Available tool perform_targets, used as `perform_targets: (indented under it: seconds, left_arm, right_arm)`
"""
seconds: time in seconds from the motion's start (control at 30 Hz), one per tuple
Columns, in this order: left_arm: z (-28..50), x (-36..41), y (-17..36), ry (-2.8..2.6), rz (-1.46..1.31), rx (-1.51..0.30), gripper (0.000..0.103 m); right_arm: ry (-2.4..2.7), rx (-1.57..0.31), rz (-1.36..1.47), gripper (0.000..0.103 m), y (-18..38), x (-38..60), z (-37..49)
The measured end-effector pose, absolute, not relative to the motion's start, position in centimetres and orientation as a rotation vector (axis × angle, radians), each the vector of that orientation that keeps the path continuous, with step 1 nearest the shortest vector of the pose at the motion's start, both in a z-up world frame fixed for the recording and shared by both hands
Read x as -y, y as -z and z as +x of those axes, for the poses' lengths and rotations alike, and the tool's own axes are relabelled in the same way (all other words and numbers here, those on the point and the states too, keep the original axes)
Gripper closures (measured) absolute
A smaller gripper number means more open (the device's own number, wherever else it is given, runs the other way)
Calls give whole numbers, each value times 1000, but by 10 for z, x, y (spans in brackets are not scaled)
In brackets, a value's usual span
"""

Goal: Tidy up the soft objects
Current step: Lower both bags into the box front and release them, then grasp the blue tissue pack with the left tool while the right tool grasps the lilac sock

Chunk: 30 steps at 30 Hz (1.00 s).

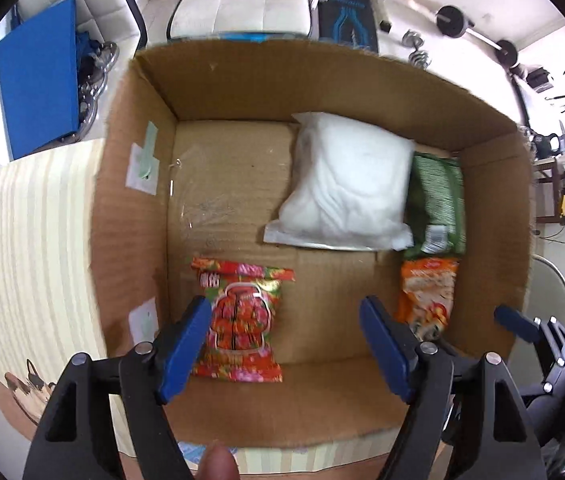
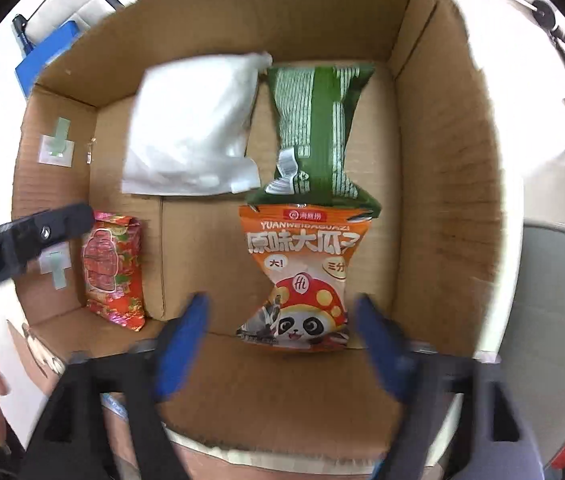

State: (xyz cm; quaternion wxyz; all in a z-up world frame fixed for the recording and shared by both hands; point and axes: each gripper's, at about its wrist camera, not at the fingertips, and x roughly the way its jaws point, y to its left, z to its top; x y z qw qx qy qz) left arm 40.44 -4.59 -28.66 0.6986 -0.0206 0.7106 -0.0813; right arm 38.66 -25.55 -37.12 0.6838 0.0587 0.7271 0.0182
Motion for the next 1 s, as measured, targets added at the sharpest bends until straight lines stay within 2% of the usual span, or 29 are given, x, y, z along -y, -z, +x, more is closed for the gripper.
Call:
perform_targets:
  seconds: [0.07,0.1,0.4,0.63,0.8,1.0]
  left_arm:
    - [392,45,270,176,-34,-1540,7]
    - [384,44,261,176,-25,-1516,4]
    - [343,35,204,158,13,-1370,1]
    - [288,23,180,135,91,-1270,1]
    - [225,10,209,38,229,-1246,1]
    - [184,-4,302,23,274,-1446,1]
  right_arm:
    - [-53,-1596,115,0,356,252,386]
    - [-54,-1590,115,0,350,253,384]
    - [-48,-1449,128,0,296,256,347]
    - [-121,-1392,196,0,256,262,306]
    - [-155,-1446,106,0,265,282,253]
    - [-66,-1601,-69,0,332,302,204]
